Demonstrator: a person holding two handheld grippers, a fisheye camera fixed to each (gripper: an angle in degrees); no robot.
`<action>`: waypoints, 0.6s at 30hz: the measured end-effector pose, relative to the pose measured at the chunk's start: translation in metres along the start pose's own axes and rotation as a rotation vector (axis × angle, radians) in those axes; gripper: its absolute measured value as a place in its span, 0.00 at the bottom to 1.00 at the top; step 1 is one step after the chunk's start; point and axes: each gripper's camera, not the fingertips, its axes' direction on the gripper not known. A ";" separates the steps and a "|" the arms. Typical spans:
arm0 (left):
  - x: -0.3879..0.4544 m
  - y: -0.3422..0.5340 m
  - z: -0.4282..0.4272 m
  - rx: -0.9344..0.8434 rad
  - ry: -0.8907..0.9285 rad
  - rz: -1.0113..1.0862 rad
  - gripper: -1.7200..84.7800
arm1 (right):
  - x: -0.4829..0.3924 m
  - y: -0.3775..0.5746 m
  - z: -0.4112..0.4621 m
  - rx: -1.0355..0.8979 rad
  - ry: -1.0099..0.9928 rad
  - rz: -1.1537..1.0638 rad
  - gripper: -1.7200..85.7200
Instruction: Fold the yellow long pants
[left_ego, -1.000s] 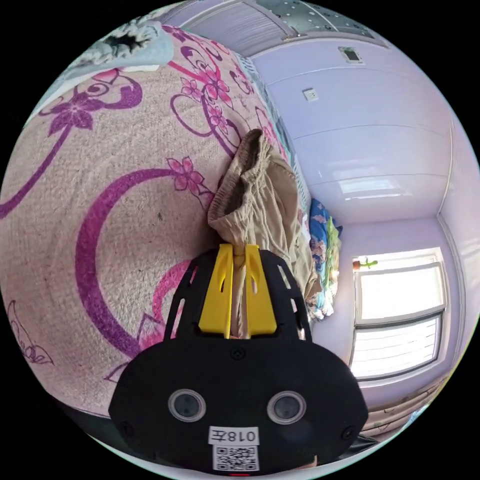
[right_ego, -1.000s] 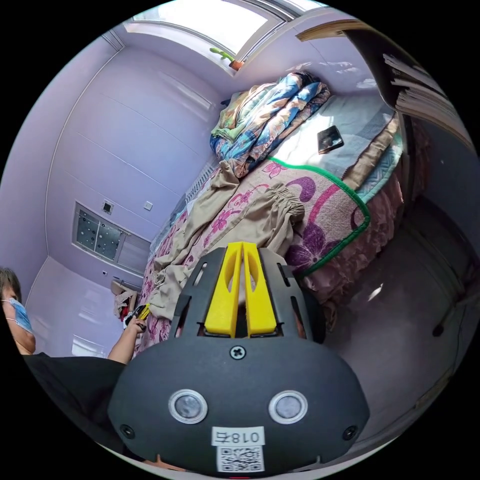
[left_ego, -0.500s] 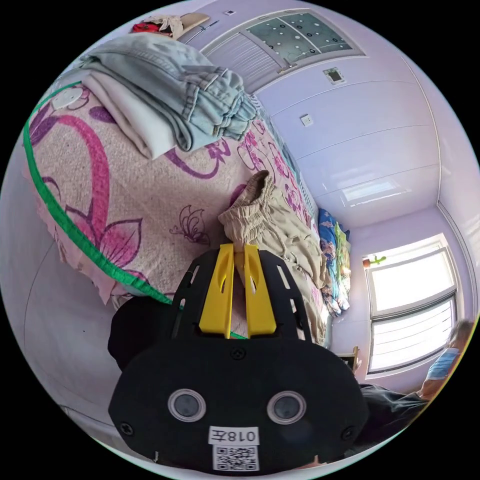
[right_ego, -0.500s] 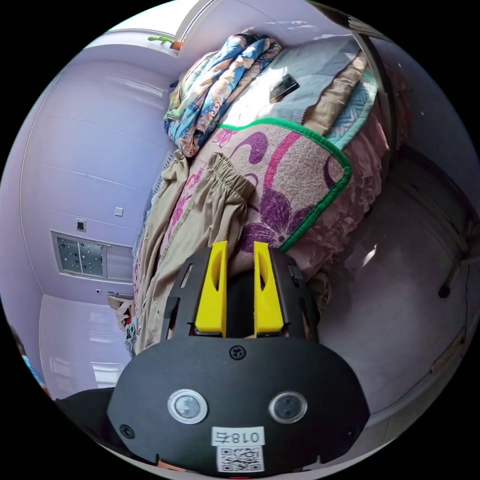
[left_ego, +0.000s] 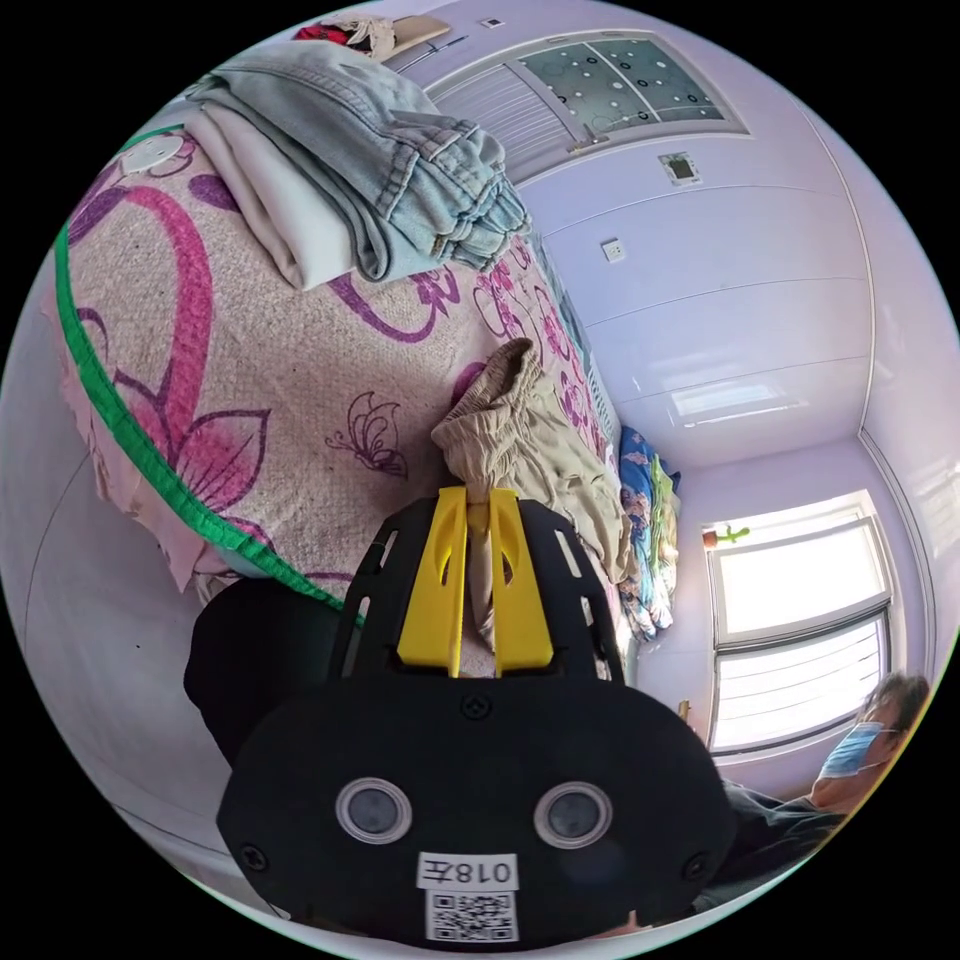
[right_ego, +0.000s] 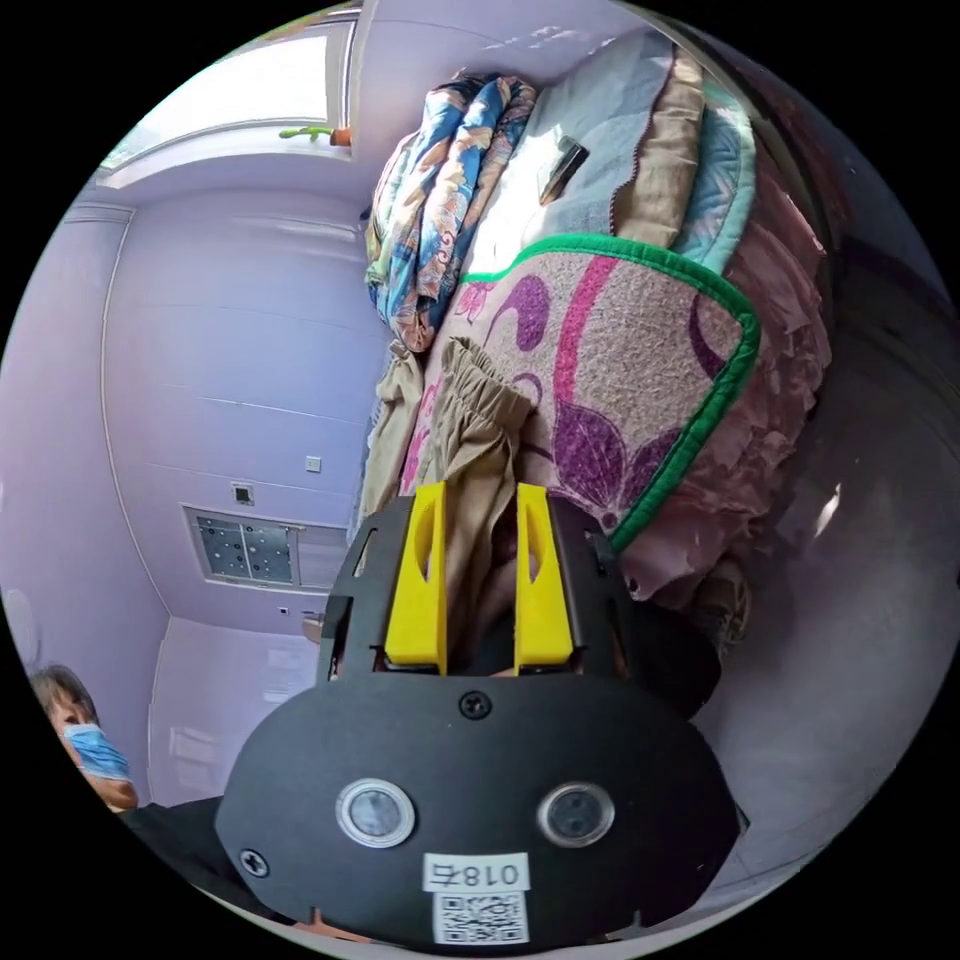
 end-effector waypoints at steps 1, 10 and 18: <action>-0.001 -0.001 -0.003 0.000 0.002 0.001 0.07 | 0.000 0.000 -0.003 0.015 -0.015 0.003 0.14; -0.004 -0.011 -0.019 0.007 -0.001 -0.004 0.06 | -0.021 -0.018 0.014 -0.086 0.045 -0.038 0.08; 0.069 -0.080 -0.041 0.052 0.148 0.128 0.06 | -0.178 -0.083 0.029 -0.070 -0.026 -0.269 0.02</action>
